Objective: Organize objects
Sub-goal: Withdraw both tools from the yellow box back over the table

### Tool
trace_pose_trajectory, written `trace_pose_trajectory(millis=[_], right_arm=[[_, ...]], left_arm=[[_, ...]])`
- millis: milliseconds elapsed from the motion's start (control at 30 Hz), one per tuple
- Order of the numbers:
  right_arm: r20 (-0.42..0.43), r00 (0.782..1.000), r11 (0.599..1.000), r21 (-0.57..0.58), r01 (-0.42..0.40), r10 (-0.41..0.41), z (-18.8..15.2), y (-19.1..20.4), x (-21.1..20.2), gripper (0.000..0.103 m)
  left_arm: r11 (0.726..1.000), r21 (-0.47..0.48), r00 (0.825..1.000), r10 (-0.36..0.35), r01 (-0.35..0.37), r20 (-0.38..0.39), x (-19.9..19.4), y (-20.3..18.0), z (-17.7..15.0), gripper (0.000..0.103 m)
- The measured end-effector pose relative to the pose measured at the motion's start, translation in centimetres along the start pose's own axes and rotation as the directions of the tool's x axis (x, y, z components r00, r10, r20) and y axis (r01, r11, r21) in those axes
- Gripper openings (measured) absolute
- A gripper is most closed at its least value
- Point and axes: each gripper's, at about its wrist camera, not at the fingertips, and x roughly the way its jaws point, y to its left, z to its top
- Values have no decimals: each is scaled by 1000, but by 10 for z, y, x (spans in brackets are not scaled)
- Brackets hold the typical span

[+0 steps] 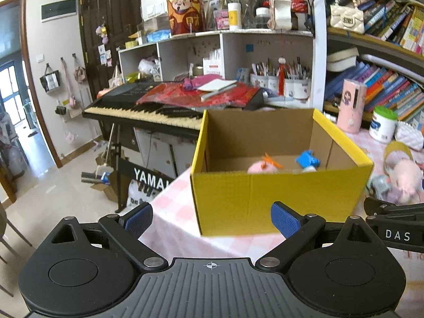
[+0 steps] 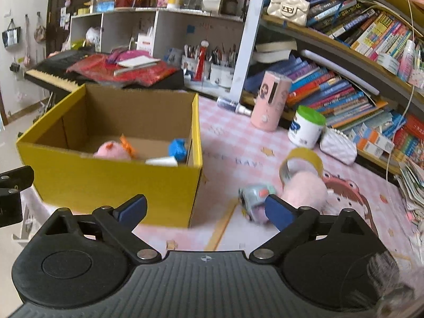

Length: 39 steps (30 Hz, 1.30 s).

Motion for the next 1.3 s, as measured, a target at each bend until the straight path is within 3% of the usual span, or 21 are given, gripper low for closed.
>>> trace_pose_trajectory(millis=[267,867,1300], right_arm=[[-47,999,1000,-23,19,-20,-33,16,-29,100],[-83,995,999,1,52,-52,-73,30,-73,103],[-135,984,991,59,121,-112,-99,13,-87,103]], left_arm=[[1000,2,998,-12,12,-67,-22,12,-27,98],[996,76,995,-45,52,-87,-59,21,-59,98],[978,147,985,-130,147,-117,-61,-3,-67,98]])
